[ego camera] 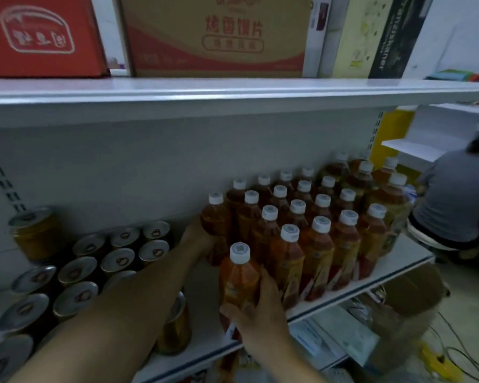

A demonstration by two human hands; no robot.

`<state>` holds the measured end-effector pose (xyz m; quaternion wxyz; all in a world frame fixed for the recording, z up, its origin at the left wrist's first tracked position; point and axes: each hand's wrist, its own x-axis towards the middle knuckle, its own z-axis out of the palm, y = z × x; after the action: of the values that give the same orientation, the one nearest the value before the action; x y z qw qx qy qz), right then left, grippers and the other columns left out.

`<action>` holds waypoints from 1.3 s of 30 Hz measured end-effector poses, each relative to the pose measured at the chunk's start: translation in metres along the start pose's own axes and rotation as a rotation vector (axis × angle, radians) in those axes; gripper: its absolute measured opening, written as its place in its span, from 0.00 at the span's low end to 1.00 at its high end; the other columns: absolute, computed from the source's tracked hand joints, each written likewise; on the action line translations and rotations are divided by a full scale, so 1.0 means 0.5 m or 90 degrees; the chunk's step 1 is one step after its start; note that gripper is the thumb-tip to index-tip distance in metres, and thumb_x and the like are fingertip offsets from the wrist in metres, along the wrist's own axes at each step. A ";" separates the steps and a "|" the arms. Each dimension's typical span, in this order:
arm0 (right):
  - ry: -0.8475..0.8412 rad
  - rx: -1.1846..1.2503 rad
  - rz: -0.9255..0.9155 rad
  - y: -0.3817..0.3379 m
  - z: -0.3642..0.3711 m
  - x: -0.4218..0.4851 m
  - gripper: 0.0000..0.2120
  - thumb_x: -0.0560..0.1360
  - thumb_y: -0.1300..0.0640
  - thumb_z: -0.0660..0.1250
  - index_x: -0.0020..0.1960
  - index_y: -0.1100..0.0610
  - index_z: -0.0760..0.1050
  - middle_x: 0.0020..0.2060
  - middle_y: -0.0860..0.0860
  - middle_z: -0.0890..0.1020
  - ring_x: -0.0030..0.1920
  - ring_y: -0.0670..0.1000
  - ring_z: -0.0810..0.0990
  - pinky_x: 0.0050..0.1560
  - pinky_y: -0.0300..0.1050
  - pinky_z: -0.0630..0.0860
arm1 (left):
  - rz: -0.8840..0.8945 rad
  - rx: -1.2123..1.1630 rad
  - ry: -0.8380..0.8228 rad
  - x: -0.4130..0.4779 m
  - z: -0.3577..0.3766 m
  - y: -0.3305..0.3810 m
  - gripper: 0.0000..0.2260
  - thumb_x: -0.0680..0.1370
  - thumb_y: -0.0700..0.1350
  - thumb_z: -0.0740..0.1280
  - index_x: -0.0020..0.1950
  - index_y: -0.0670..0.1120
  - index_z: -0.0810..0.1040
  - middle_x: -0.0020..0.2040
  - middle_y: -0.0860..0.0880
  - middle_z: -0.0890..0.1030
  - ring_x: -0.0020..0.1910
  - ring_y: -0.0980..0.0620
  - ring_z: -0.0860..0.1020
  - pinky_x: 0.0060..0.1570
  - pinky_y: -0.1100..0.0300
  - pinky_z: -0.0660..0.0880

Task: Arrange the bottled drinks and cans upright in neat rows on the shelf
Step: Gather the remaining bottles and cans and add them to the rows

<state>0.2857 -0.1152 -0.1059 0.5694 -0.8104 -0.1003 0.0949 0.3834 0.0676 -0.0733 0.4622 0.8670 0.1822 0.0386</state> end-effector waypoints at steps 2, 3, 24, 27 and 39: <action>-0.005 0.012 0.009 0.002 0.004 0.007 0.44 0.65 0.48 0.77 0.71 0.37 0.54 0.63 0.37 0.63 0.67 0.42 0.65 0.70 0.48 0.66 | -0.003 -0.007 0.014 0.011 0.003 0.005 0.16 0.65 0.51 0.74 0.51 0.52 0.78 0.47 0.49 0.82 0.44 0.51 0.80 0.46 0.53 0.80; -0.003 0.010 0.011 0.005 0.007 0.011 0.44 0.63 0.46 0.77 0.71 0.37 0.54 0.64 0.37 0.63 0.69 0.44 0.65 0.70 0.49 0.67 | -0.002 -0.005 0.018 0.022 0.005 0.004 0.17 0.65 0.51 0.73 0.52 0.52 0.77 0.48 0.49 0.82 0.44 0.51 0.80 0.45 0.54 0.80; -0.080 -0.535 -0.215 -0.206 -0.224 0.217 0.33 0.71 0.30 0.60 0.71 0.45 0.66 0.68 0.52 0.71 0.67 0.57 0.70 0.64 0.53 0.68 | -0.008 -0.150 -0.149 -0.265 0.030 0.002 0.41 0.65 0.42 0.77 0.70 0.59 0.58 0.60 0.56 0.76 0.60 0.57 0.75 0.62 0.54 0.74; -0.188 -0.627 -0.144 -0.192 -0.227 0.252 0.43 0.63 0.20 0.51 0.74 0.36 0.55 0.75 0.51 0.62 0.73 0.62 0.61 0.69 0.59 0.61 | -0.010 -0.129 -0.007 -0.280 0.090 0.000 0.46 0.64 0.45 0.78 0.70 0.62 0.52 0.58 0.56 0.77 0.58 0.54 0.76 0.61 0.56 0.72; -0.227 -0.643 -0.151 -0.183 -0.230 0.256 0.33 0.74 0.30 0.52 0.75 0.41 0.54 0.74 0.53 0.61 0.73 0.62 0.55 0.64 0.60 0.62 | -0.027 -0.111 0.203 -0.135 0.134 0.008 0.33 0.73 0.44 0.71 0.72 0.61 0.59 0.58 0.57 0.76 0.60 0.54 0.75 0.61 0.54 0.73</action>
<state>0.4348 -0.1542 0.0139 0.0903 -0.9375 -0.3190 0.1058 0.3375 -0.0108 -0.1016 0.5018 0.8023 0.2675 0.1814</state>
